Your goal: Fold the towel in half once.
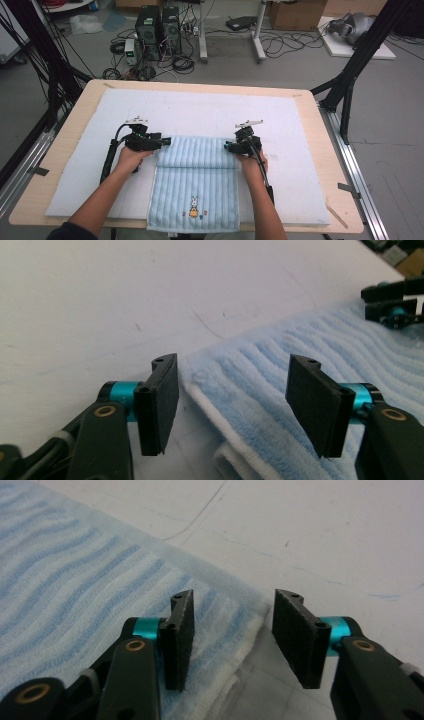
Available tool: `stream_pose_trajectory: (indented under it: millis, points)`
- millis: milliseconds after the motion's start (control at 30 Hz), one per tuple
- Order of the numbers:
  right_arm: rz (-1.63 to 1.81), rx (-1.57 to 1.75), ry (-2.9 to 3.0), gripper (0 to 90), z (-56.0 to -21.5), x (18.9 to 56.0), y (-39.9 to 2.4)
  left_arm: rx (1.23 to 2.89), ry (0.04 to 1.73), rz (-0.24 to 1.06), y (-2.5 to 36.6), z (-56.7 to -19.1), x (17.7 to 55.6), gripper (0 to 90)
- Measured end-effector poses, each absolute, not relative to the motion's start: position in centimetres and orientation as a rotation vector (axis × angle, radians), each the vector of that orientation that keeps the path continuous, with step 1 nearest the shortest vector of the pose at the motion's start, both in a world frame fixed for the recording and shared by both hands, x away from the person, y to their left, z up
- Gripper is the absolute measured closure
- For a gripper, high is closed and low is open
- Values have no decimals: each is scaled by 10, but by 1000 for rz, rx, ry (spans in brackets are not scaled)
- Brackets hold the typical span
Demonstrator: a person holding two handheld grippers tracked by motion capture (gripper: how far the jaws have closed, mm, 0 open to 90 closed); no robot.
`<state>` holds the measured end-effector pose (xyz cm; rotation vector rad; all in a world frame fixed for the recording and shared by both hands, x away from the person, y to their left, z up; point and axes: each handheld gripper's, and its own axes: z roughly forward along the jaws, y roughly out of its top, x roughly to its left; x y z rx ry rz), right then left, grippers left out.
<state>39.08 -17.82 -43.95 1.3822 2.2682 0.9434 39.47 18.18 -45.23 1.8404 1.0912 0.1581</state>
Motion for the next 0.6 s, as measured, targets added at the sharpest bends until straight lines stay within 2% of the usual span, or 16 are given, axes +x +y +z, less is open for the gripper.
stream_pose_trajectory:
  millis: [67, 100, 133, 200, 600]
  points:
    - [940, 1331, 2280, 712, -438, 390, -177, 1890, 1062, 180, 178, -454, 394, 524]
    - [910, 1298, 2283, 790, -438, 389, -176, 1898, 1041, 178, 177, -453, 393, 619]
    - [895, 1262, 2285, 836, -437, 388, -175, 1905, 1013, 192, 175, -452, 392, 732]
    - [897, 1239, 2274, 858, -435, 386, -174, 1905, 987, 222, 174, -450, 390, 821]
    - [1074, 1187, 2193, 890, -416, 368, -184, 1764, 924, 234, 189, -430, 372, 813]
